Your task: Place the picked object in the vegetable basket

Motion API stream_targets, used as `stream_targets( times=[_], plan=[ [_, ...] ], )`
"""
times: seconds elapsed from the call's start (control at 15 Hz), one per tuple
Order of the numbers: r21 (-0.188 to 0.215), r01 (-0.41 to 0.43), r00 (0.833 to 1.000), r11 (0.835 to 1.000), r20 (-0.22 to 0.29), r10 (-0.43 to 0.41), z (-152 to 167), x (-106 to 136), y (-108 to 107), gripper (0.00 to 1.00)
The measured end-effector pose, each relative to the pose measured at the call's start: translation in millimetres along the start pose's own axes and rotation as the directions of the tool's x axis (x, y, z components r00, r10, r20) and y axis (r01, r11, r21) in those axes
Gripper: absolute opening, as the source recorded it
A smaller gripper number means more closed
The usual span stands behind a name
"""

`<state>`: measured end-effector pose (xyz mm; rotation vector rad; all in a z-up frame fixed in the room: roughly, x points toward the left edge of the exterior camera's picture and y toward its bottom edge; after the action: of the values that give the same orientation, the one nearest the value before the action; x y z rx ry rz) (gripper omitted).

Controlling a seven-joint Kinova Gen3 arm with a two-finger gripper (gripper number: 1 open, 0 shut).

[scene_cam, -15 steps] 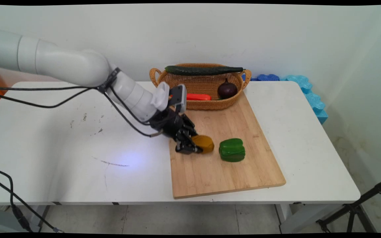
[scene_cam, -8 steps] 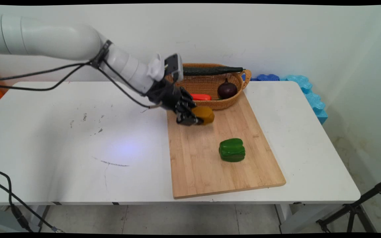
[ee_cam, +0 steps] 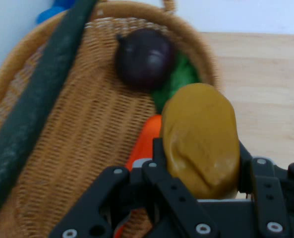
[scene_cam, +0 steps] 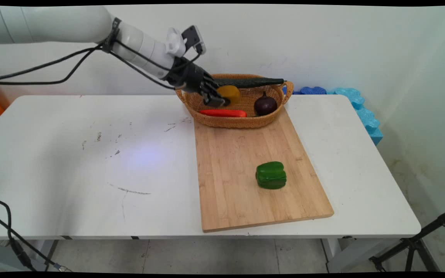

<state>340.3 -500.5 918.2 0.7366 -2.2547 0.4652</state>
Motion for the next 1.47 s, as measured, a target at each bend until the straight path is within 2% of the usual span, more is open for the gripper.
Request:
stream_targets(
  times=[0.27,0.53,0.73,1.27,1.33,1.47],
  plan=[
    [0.068,0.061,0.998,0.996,-0.002,-0.061,14.5,-3.6,-32.6,0.00],
    [0.108,0.106,0.994,0.989,0.001,-0.106,37.8,-10.6,-53.7,0.00],
    [0.117,0.129,0.991,0.985,0.008,-0.131,58.1,-17.2,-61.1,0.00],
    [0.115,0.149,0.988,0.982,0.022,-0.153,91.5,-27.1,-65.1,0.00],
    [0.114,0.149,0.988,0.982,0.024,-0.153,95.0,-28.2,-65.3,1.00],
    [0.112,0.145,0.988,0.983,0.026,-0.149,100.3,-29.4,-65.4,1.00]
  ],
)
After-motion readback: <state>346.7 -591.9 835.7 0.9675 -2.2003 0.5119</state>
